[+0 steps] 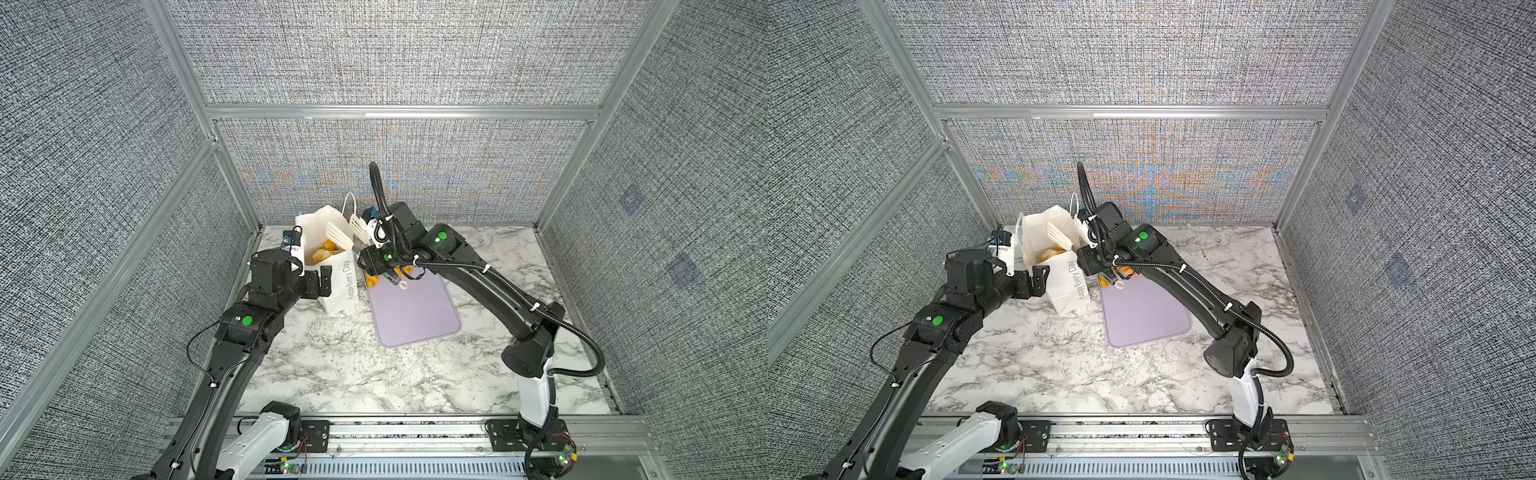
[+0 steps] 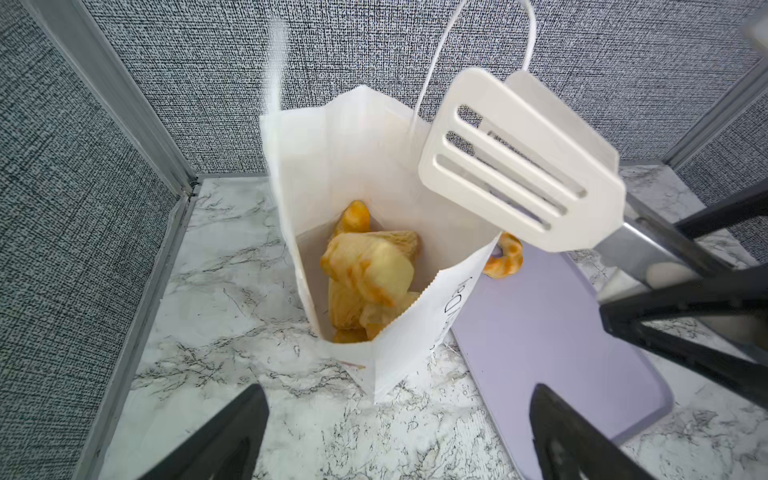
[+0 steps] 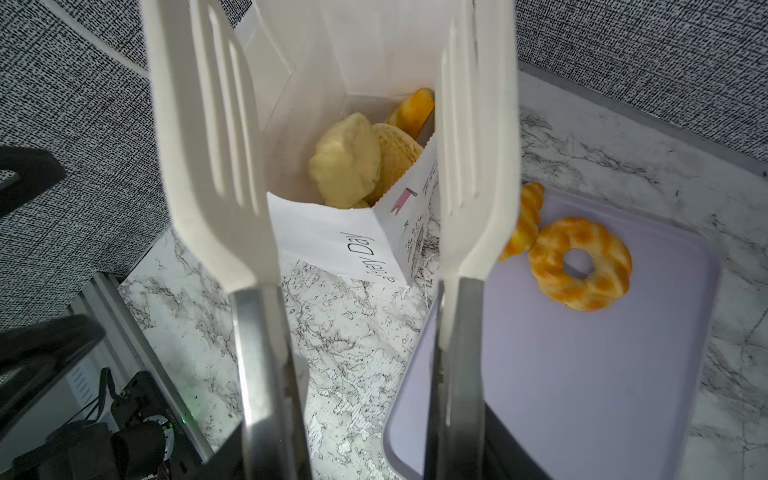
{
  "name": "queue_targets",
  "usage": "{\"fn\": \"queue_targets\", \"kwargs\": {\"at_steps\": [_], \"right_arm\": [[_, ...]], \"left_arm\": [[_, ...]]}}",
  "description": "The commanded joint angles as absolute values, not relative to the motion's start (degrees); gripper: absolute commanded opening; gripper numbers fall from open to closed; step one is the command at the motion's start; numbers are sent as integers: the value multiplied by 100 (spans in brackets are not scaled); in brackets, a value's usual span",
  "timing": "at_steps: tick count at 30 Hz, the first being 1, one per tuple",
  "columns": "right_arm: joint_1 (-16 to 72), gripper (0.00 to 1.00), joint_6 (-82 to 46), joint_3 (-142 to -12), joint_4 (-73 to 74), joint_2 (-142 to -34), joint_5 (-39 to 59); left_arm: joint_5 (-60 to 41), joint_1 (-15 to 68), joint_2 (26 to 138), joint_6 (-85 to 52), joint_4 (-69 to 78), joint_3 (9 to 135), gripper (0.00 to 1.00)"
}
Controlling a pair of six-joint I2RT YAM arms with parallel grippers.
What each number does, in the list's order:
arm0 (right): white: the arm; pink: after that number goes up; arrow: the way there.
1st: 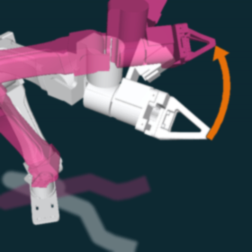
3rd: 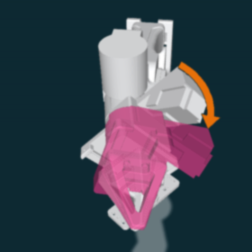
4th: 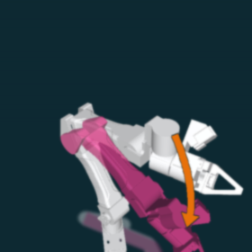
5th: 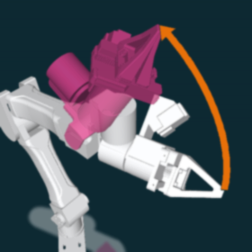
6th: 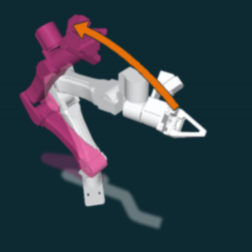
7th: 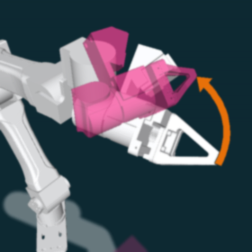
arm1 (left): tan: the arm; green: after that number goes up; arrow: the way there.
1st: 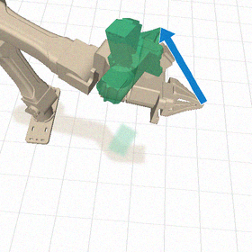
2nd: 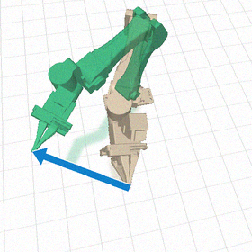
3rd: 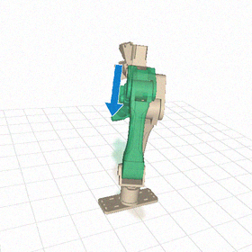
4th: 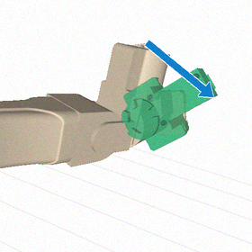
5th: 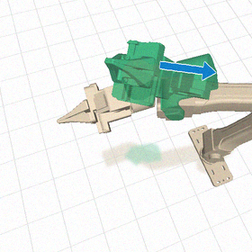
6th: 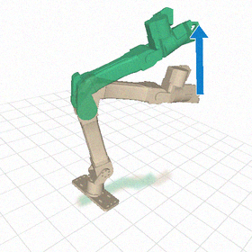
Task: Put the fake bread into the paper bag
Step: 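Open the tongs to drop the puffy pastry into the bag, then move the open tongs over the ring donut while left gripper moves toward tray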
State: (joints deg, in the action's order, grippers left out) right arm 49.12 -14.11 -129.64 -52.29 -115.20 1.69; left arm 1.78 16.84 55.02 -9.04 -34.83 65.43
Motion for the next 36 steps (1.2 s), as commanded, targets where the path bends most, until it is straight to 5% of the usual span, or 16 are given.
{"fn": "queue_targets", "kwargs": {"at_steps": [1, 17, 36], "right_arm": [[4922, 57, -1350, -13013, -5135, -11416, 114], [4879, 57, -1035, -11379, -4332, -10104, -505], [4230, 59, -519, -10316, -4171, -9470, -357]], "left_arm": [[-85, 1687, 5467, -894, -3224, 6580, 99], [-1112, 1705, 5147, -1177, -2373, 6127, 99], [-50, 2748, 5458, -1832, -2069, 6319, 99]]}}
